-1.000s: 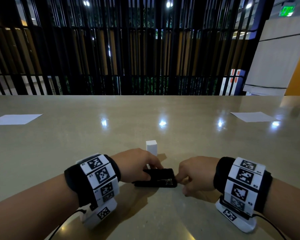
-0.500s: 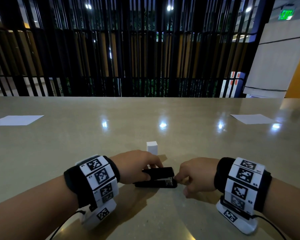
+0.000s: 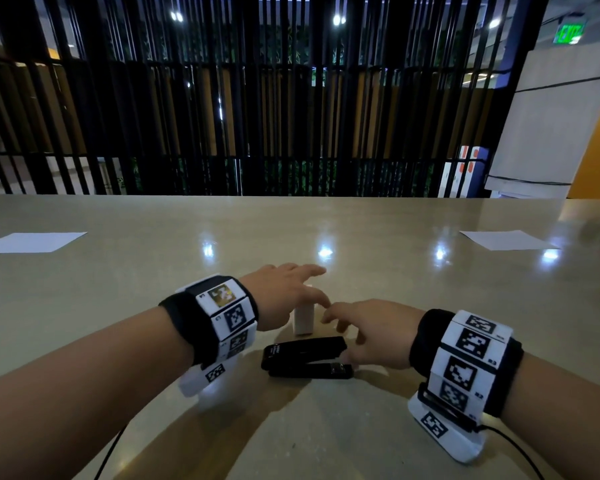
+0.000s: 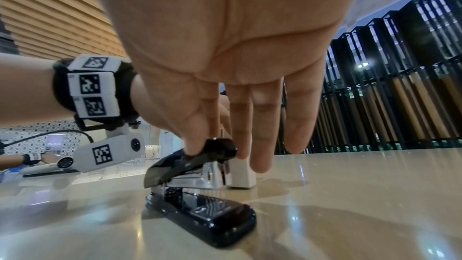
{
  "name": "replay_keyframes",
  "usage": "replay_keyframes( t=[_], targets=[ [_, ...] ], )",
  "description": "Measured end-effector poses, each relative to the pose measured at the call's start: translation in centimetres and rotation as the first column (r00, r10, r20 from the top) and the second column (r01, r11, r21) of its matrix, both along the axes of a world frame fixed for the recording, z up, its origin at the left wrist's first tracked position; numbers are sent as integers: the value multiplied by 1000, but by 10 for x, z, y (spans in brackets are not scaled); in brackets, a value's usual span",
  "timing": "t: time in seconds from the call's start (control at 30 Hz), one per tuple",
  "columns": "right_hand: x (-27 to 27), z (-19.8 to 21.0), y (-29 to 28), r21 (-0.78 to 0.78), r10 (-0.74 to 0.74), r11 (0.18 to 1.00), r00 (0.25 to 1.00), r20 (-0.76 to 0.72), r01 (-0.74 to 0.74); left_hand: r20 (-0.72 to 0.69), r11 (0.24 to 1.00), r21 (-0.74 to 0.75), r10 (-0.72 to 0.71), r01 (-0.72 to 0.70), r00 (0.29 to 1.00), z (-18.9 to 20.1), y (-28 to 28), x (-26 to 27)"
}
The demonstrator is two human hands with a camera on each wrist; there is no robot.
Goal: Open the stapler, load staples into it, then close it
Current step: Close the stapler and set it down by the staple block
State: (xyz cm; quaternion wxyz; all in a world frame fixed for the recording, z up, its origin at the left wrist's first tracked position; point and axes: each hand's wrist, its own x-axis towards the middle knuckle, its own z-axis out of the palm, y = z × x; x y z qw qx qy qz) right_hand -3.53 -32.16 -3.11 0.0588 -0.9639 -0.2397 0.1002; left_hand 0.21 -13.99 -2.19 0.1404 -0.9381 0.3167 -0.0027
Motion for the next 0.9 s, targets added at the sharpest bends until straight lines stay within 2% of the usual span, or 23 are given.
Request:
replay_keyframes(
  t=[0.07,0.17,0.3,0.47,0.6,0.73,0.9],
  targets=[
    [1,1,7,-7,54,998,998,15,-54,0,999,34,13,-13,1000,-3,1,6],
    [2,1,13,-44,104,994,994,35,-102,43,999,-26,48,-47,998,-7,9,13],
    [5,0,21,-46,131,990,991,19,-130,47,979,-68,195,-192,980,-7,29,16],
    [12,-3,39,-72,177,982,984,28,-174,55,919,-74,391,-387,919,-6,64,16],
    [26,-9,67,-43,152,988,988,23,-151,-48,845,28,535,-535,843,-20,90,14],
    [39,-14,94,-46,151,988,989,7,-150,-111,811,11,583,-586,805,-30,107,16],
    [51,-15,115,-53,186,981,983,-7,-186,-96,789,-8,611,-614,786,-31,117,18]
  ],
)
